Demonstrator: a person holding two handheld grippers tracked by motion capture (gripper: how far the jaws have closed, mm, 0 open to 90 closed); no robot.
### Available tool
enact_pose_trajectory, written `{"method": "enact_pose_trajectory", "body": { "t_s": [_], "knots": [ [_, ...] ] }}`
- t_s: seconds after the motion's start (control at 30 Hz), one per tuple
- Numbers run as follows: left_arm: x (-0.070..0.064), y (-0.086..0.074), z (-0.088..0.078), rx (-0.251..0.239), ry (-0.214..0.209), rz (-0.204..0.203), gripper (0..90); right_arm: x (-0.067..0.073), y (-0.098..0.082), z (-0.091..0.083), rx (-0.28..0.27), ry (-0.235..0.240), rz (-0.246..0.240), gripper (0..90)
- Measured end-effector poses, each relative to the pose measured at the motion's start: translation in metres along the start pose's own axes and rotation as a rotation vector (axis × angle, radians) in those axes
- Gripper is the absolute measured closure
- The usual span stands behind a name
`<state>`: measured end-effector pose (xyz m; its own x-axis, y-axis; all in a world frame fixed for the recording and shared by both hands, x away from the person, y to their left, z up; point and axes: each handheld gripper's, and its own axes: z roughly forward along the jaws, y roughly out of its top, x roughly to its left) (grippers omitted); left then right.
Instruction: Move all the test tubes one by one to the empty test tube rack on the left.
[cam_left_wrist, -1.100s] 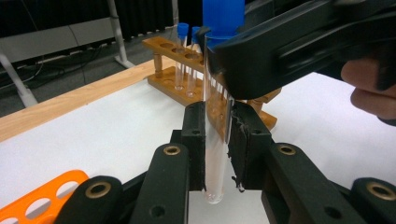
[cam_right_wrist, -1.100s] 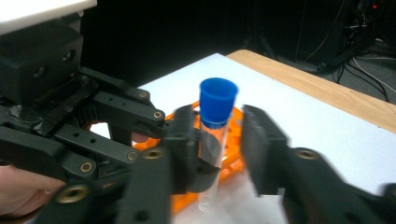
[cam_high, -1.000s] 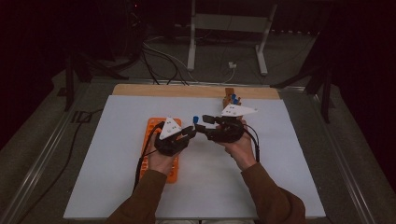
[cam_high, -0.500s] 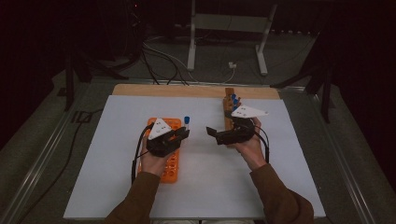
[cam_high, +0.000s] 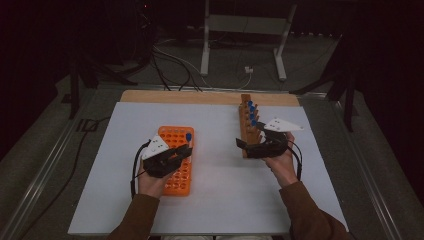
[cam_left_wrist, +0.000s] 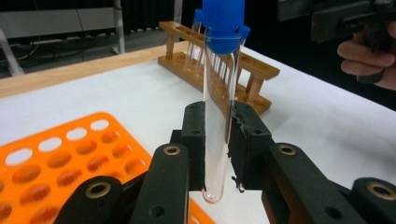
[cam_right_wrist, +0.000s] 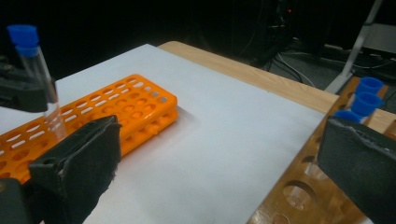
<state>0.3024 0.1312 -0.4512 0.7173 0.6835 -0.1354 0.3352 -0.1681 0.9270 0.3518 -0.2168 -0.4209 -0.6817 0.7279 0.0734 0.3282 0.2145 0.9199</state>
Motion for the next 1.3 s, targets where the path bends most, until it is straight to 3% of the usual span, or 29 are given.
{"method": "enact_pose_trajectory", "body": {
  "t_s": [0.23, 0.37, 0.8, 0.93, 1.03, 1.17, 1.3],
  "knots": [
    [-0.003, -0.013, -0.014, 0.006, -0.005, -0.011, 78.0, -0.003, -0.012, -0.009, -0.009, -0.01, 0.015, 0.0],
    [-0.005, -0.024, -0.022, -0.002, -0.023, -0.042, 78.0, -0.008, -0.017, -0.014, -0.016, -0.015, 0.033, 0.0],
    [-0.016, -0.041, -0.041, -0.005, -0.068, -0.036, 77.9, -0.008, -0.021, -0.021, -0.034, -0.015, 0.036, 0.0],
    [-0.02, -0.046, -0.037, 0.039, -0.077, -0.011, 77.9, -0.006, -0.022, -0.019, -0.029, -0.013, 0.019, 0.0],
    [-0.023, -0.051, -0.034, 0.097, -0.066, 0.031, 77.9, -0.005, -0.022, -0.02, -0.03, -0.013, 0.018, 0.0],
    [-0.026, -0.056, -0.031, 0.16, -0.059, 0.052, 78.0, -0.006, -0.022, -0.021, -0.035, -0.014, 0.015, 0.0],
    [-0.028, -0.055, -0.033, 0.177, -0.047, 0.062, 78.2, -0.007, -0.023, -0.022, -0.035, -0.015, 0.017, 0.0]
  ]
}}
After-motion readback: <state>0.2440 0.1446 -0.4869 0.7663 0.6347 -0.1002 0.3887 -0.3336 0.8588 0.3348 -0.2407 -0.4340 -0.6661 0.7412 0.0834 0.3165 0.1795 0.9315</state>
